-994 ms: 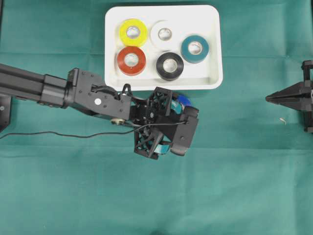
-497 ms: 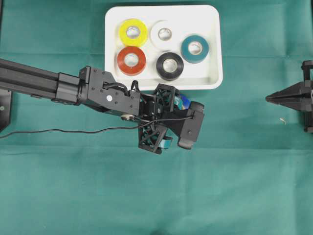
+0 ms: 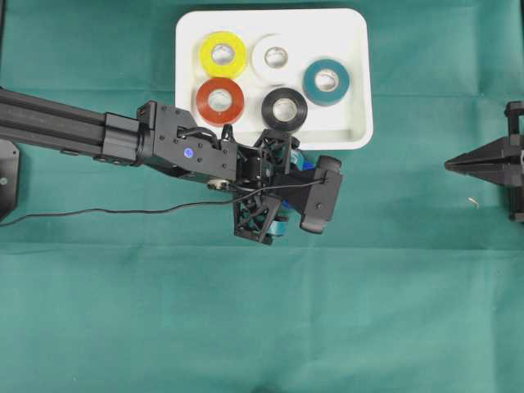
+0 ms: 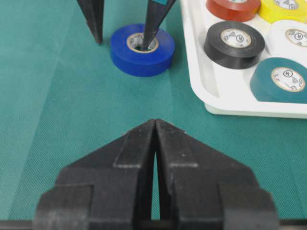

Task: Put the tape into the white case with the left arm.
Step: 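Lower the left gripper into the blue roll's hole and close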

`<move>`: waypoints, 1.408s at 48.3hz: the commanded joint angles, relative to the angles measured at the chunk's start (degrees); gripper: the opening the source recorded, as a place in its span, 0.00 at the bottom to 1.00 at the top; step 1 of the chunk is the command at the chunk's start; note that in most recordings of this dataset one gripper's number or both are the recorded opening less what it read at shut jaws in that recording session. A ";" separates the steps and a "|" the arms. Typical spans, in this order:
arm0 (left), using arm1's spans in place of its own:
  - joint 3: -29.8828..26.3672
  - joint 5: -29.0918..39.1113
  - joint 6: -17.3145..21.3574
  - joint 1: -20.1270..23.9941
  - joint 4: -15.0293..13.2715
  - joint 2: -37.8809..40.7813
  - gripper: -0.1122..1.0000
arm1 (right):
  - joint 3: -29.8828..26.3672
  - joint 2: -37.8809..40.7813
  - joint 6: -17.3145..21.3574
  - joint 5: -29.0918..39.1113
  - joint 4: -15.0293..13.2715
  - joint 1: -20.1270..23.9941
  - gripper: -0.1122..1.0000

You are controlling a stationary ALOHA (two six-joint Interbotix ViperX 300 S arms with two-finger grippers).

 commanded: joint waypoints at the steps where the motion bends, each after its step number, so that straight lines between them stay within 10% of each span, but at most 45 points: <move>1: -0.35 -0.18 -0.09 0.09 0.09 -0.97 0.85 | -0.62 0.35 0.09 -0.53 -0.09 0.00 0.02; 14: -0.26 -0.18 0.09 -0.18 0.09 -0.97 0.79 | -0.62 0.35 0.09 -0.53 -0.09 -0.09 0.02; 25: -0.18 -0.18 0.44 -0.44 0.09 -0.97 0.33 | -0.62 0.35 0.09 -0.53 -0.09 0.00 0.02; 68: -3.60 8.70 0.44 -4.04 0.35 -8.70 0.33 | -0.62 0.35 0.09 -0.53 -0.09 0.00 0.02</move>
